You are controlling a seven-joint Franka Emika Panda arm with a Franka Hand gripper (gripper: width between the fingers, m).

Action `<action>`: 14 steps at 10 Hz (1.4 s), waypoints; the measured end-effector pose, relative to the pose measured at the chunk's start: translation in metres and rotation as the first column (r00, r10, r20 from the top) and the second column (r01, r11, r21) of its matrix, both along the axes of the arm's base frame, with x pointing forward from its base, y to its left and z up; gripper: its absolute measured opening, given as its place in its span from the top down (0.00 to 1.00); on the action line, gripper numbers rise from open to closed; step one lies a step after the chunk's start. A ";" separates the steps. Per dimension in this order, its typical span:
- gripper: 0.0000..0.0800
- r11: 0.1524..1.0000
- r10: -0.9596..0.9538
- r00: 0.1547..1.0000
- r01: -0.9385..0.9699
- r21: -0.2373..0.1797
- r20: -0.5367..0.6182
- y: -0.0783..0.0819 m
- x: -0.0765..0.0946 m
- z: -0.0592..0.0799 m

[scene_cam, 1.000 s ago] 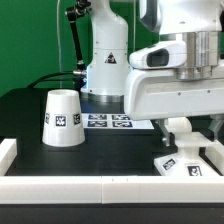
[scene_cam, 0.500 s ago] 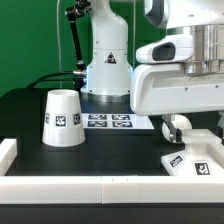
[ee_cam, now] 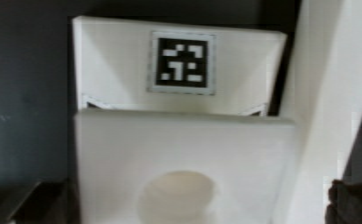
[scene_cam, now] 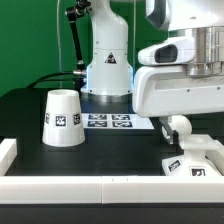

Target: Assemble lamp

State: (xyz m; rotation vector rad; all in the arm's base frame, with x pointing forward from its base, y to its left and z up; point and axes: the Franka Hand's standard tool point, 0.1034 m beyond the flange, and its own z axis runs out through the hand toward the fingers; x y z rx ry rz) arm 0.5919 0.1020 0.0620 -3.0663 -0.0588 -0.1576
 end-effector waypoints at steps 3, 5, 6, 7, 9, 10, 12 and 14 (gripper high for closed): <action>0.13 0.991 -0.136 0.990 0.136 -0.001 -0.049 -0.006 -0.028 0.026; 0.13 0.978 -0.207 0.974 0.207 -0.006 -0.089 -0.015 -0.056 0.031; 0.13 0.971 -0.237 0.965 0.238 0.000 -0.111 -0.020 -0.069 0.028; 0.13 0.963 -0.267 0.955 0.269 0.003 -0.131 -0.022 -0.081 0.023; 0.13 0.936 -0.341 0.926 0.351 0.035 -0.164 -0.026 -0.096 0.011; 0.13 0.938 -0.335 0.928 0.344 0.034 -0.162 -0.024 -0.095 0.012; 0.13 0.938 -0.335 0.928 0.344 0.034 -0.164 -0.025 -0.095 0.012; 0.13 0.863 -0.486 0.849 0.504 0.039 -0.206 -0.024 -0.106 0.009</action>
Offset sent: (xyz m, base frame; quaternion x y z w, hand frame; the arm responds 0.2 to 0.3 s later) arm -0.0657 -0.0346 0.0245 -0.0632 -0.0742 0.1528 0.9834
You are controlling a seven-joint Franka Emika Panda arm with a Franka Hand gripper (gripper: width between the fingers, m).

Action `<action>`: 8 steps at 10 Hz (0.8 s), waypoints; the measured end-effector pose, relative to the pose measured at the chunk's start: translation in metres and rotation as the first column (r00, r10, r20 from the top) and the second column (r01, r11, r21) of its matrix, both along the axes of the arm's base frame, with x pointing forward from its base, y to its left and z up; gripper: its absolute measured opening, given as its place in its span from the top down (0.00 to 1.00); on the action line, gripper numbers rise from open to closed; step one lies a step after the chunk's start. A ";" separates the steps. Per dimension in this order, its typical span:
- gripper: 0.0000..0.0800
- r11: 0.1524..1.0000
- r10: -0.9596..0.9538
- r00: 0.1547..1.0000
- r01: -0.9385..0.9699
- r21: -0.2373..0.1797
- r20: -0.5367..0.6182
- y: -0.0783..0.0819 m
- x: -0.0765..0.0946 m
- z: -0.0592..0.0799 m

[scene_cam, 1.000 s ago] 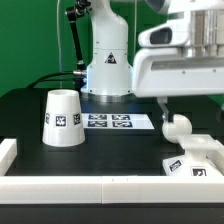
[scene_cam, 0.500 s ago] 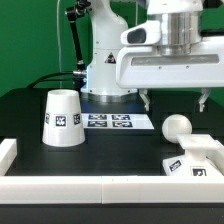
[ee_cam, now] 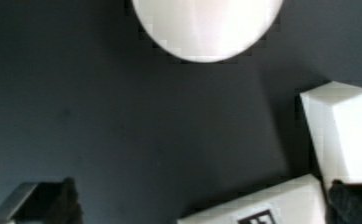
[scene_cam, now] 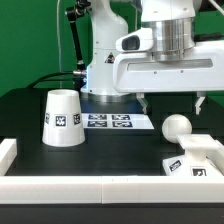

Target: Assemble lamp

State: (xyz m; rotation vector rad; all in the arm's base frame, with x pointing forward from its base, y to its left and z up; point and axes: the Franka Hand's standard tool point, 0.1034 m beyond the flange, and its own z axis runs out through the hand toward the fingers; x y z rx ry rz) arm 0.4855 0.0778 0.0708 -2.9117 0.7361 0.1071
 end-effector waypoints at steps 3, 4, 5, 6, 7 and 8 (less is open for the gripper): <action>0.13 0.998 -0.054 0.998 0.054 0.018 -0.042 0.013 -0.022 -0.010; 0.13 0.999 -0.040 0.998 0.040 0.018 -0.043 0.017 -0.027 -0.012; 0.13 0.999 -0.039 0.998 0.040 0.022 -0.056 0.015 -0.026 -0.012; 0.13 0.999 -0.036 0.998 0.038 0.023 -0.060 0.014 -0.026 -0.012; 0.13 0.999 -0.017 0.993 0.022 0.041 -0.114 0.012 -0.032 -0.013; 0.13 0.998 0.004 0.987 0.006 0.062 -0.160 0.012 -0.032 -0.013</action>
Offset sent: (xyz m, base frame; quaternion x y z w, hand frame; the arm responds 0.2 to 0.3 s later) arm -0.0299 0.0276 -0.0122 0.0201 0.0184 0.0403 0.9988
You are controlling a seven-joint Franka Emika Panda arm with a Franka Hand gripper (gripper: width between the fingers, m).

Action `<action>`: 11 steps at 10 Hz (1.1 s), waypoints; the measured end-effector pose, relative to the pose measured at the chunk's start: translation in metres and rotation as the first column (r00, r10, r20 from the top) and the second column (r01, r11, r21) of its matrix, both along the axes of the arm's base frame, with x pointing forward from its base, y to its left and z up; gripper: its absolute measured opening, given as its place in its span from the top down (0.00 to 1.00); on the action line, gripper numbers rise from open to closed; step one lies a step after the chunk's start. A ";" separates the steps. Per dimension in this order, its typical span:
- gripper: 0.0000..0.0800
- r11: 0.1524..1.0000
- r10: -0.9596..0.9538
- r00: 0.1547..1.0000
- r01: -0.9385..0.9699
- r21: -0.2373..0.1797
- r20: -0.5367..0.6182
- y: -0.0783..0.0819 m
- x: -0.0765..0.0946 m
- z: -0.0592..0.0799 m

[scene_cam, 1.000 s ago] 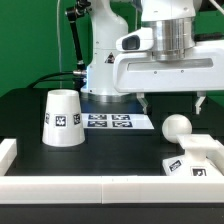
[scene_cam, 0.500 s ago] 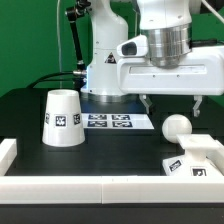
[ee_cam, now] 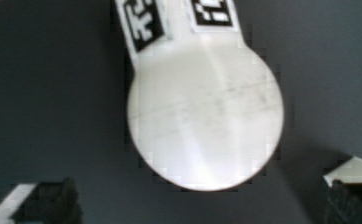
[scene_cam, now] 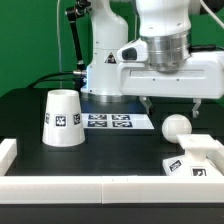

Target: Assemble lamp

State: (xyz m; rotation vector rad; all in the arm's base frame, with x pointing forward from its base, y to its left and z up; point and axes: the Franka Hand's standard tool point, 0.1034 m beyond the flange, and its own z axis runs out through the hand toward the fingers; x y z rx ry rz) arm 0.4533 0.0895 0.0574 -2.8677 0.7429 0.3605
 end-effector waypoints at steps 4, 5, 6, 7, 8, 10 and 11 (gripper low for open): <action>0.13 0.988 0.097 0.978 -0.072 0.137 -0.185 0.012 -0.002 -0.004; 0.13 0.981 0.114 0.962 -0.069 0.179 -0.250 0.013 -0.001 -0.003; 0.13 0.977 0.123 0.945 -0.061 0.206 -0.302 0.011 -0.002 -0.004; 0.13 0.970 0.137 0.920 -0.048 0.240 -0.367 0.010 -0.005 -0.005; 0.13 0.963 0.149 0.897 -0.037 0.266 -0.415 0.009 -0.005 -0.007; 0.13 0.950 0.182 0.842 -0.018 0.311 -0.508 0.010 -0.013 -0.014; 0.13 0.942 0.202 0.809 -0.006 0.336 -0.553 0.011 -0.015 -0.016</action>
Offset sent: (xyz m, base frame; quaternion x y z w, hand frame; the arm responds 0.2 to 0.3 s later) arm 0.0053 0.0363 0.0043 0.0763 -0.1986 -0.0269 0.9767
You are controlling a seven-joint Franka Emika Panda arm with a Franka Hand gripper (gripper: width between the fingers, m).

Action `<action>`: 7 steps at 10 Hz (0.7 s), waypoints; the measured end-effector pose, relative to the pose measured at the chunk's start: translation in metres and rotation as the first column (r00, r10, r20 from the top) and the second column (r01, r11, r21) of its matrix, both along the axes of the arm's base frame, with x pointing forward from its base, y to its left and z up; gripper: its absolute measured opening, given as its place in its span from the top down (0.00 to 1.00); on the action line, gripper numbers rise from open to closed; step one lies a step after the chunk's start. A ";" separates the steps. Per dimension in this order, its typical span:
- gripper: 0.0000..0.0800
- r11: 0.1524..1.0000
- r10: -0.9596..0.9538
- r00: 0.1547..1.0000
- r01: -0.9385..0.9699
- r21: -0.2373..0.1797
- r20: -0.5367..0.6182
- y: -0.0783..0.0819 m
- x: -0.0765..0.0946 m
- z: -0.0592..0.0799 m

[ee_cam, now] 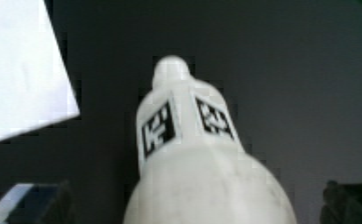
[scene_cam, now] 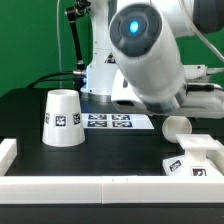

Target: Assemble lamp

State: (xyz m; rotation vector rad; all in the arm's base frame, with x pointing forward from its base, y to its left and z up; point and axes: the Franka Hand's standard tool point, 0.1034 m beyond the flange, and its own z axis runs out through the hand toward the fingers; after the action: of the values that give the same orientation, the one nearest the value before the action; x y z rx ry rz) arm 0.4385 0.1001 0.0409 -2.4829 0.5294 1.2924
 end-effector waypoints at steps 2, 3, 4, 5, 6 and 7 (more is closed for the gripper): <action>0.13 1.000 0.003 1.000 -0.003 0.000 0.009 0.003 0.004 -0.005; 0.13 1.000 0.007 1.000 -0.007 -0.004 0.013 0.006 0.002 -0.009; 0.13 1.000 0.010 1.000 -0.010 -0.010 0.016 0.008 -0.001 -0.015; 0.13 1.000 0.012 1.000 -0.012 -0.014 0.018 0.009 -0.002 -0.019; 0.13 1.000 0.013 1.000 -0.013 -0.018 0.021 0.010 -0.003 -0.024; 0.13 1.000 0.014 1.000 -0.014 -0.022 0.026 0.011 -0.003 -0.028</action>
Offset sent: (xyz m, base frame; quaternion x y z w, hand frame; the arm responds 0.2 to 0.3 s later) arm -0.0127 0.0071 -0.0207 -0.0257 0.0174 -0.0071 0.9995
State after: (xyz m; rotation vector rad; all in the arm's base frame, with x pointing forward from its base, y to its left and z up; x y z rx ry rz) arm 0.4354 0.1115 0.0130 -2.5216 0.5235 1.2647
